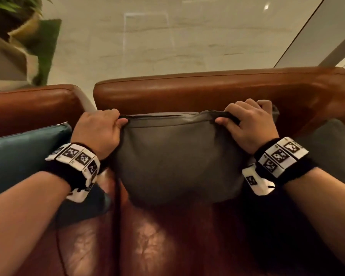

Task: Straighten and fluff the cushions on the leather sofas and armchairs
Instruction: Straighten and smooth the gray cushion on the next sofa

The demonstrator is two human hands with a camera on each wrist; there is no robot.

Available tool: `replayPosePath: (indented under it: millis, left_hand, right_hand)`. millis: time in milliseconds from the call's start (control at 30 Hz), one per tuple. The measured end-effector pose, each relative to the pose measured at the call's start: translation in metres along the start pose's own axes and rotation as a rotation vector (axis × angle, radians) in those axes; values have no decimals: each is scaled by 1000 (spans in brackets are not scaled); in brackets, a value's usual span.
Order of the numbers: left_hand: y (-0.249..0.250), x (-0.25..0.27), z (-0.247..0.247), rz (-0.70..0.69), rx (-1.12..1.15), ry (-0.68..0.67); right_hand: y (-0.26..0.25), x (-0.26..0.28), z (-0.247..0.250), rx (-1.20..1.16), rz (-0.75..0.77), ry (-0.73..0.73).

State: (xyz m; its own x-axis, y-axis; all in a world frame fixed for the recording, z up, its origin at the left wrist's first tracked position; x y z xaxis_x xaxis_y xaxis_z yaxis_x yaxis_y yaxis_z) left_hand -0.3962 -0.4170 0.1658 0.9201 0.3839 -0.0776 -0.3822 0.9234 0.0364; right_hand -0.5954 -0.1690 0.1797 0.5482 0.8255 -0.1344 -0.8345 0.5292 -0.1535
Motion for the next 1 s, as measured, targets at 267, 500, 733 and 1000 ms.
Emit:
replayPosePath:
  millis: [267, 500, 733, 1000]
  left_hand:
    - [-40, -2, -54, 280, 5, -203]
    - [106, 7, -91, -140, 45, -240]
    - [-45, -2, -92, 167, -64, -238]
    - [32, -32, -75, -32, 146, -295]
  right_hand:
    - [-2, -35, -85, -63, -123, -297]
    - [-105, -25, -109, -55, 88, -288]
    - [8, -24, -108, 162, -109, -348]
    - [-92, -67, -119, 0, 21, -432]
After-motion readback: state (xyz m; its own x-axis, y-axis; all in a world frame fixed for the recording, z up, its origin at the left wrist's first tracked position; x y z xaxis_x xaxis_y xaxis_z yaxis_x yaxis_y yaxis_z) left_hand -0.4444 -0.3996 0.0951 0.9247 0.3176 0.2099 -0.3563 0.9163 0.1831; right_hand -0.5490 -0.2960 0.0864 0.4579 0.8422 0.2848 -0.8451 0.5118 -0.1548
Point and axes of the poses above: each hand's wrist, its own x-axis away from the middle knuckle, its own z-axis out of the back of the hand, y = z × x, the point moved 10 cm from there along -x, towards the middle knuckle, and after that the axes turned 11 degrees about -y, right-handed, at the moved point
